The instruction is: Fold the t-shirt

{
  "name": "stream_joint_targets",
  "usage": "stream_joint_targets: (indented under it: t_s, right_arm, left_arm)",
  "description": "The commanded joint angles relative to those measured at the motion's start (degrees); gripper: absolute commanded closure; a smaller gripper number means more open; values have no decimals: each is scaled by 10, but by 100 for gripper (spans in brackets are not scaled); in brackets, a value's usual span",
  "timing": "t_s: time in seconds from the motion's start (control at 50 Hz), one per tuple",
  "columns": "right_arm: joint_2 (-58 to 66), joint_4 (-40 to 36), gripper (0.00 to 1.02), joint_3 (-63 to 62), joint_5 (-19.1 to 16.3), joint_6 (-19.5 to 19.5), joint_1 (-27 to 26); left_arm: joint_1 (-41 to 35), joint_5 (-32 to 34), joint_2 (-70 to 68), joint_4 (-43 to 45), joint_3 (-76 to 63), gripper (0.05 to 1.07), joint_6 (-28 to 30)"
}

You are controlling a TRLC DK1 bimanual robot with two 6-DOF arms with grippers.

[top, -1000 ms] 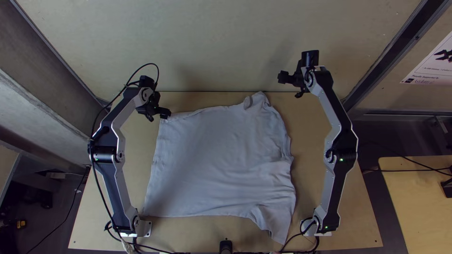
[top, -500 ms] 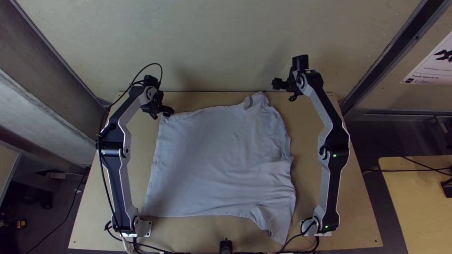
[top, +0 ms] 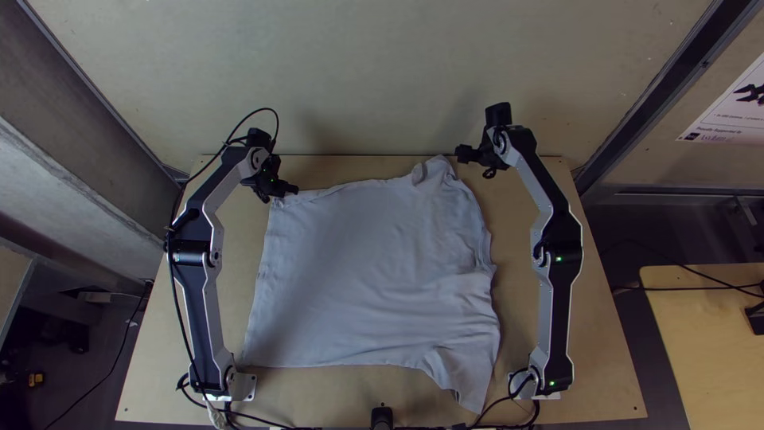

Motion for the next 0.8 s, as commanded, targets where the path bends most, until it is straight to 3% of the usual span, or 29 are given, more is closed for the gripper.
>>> stream_joint_targets:
  t_s: [0.0,0.12,0.2,0.54,0.6,0.74,0.78]
  right_arm:
    - [31,-13,16,15,1,12,8]
    - [44,-15,17,19,1,12,11]
    - [62,-14,25,30,1,9,16]
    - [115,-1,27,41,1,11,46]
    - [124,7,44,42,1,10,50]
    - [140,25,100,47,1,-9,53]
    - [140,26,100,47,1,-7,53]
  left_arm:
    - [-3,4,1,-2,-21,104,-9]
    - [-3,4,1,4,-20,104,-15]
    - [-4,4,1,5,-17,104,-15]
    - [-4,4,-1,5,-20,104,-22]
    - [-4,4,-1,4,-20,104,-22]
    - [-7,4,-2,5,-20,104,-22]
    - [-8,4,-3,5,-19,104,-22]
